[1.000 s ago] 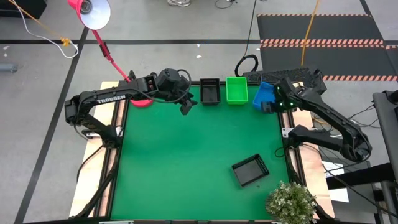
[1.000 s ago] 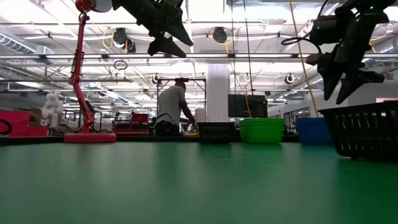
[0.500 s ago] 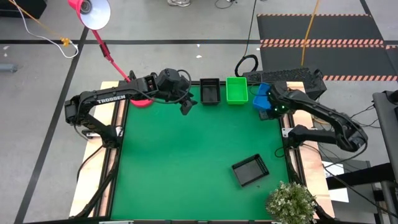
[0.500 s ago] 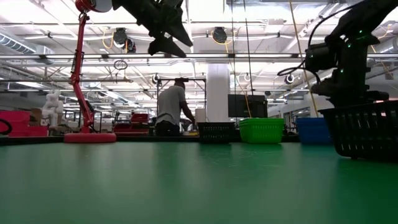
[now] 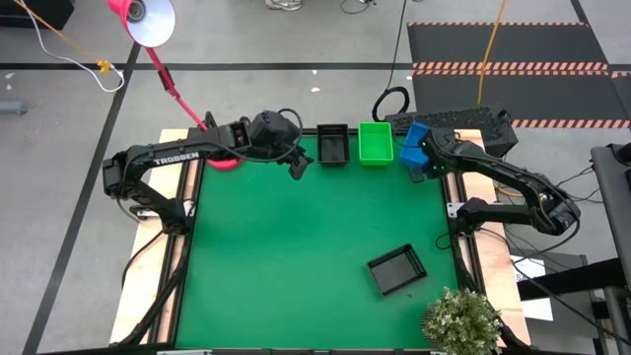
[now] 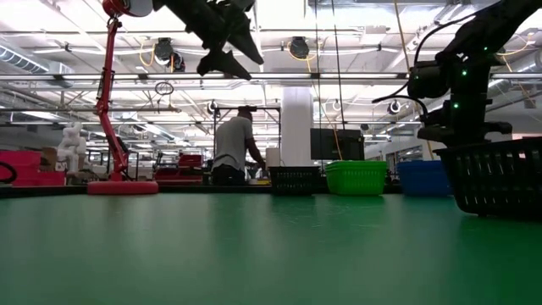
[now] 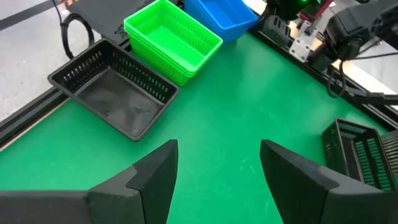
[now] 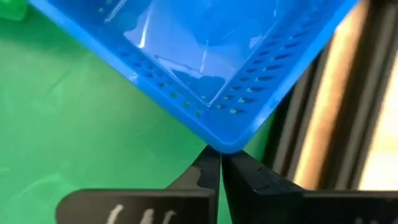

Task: Stack baskets by color
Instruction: Adjust the stacked blue bins

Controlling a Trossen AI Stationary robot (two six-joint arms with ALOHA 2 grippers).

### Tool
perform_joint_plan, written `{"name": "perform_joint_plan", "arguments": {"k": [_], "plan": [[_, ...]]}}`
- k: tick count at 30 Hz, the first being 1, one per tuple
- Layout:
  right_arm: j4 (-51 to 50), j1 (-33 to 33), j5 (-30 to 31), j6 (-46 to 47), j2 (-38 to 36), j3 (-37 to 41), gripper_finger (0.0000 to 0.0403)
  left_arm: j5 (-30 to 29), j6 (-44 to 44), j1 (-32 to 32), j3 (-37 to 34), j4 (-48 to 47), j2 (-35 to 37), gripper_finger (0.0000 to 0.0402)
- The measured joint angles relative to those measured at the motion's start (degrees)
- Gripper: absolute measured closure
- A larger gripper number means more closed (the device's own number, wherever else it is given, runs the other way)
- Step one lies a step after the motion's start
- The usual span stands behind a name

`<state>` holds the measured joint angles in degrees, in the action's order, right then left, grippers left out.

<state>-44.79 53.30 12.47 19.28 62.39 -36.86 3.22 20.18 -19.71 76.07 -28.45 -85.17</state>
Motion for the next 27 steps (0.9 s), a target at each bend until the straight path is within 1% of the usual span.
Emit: {"name": "perform_joint_plan", "arguments": {"k": [4, 6, 9, 16, 19, 21, 24, 27], "plan": [[1.7, 0.0, 2.7, -0.9, 0.0, 0.0, 0.0402, -2.1, 1.7, 1.1, 0.0, 0.0, 0.0, 0.0174], [2.2, 0.0, 2.7, -2.6, 0.0, 0.0, 0.0402, -3.1, 1.9, 1.7, 0.0, 0.0, 0.0, 0.0174], [1.8, 0.0, 2.2, -2.8, -0.5, 0.0, 0.0402, -3.4, 2.0, 2.3, 0.0, 0.0, 0.0, 0.0174], [1.1, -0.1, -6.0, -2.4, -2.3, 0.0, 0.0403, -3.8, 4.7, 3.8, 0.0, 0.0, 0.0, 0.0174], [1.3, -0.1, -9.6, -4.2, -2.3, 0.0, 0.0403, -5.9, 5.9, 4.6, 0.0, 0.0, 0.0, 0.0174], [1.9, -0.1, -10.9, -4.8, -2.3, 0.0, 0.0403, -8.0, 5.9, 5.3, 0.0, 0.0, 0.0, 0.0174], [2.0, 0.3, -11.0, -4.9, -2.3, 0.0, 0.0403, -10.9, 6.0, 6.0, 0.0, 0.0, 0.0, 0.0174], [3.3, 1.2, -9.1, -4.8, -2.3, 0.0, 0.0403, -13.1, 6.4, 6.6, 0.0, 0.0, 0.0, 0.0174]]}}
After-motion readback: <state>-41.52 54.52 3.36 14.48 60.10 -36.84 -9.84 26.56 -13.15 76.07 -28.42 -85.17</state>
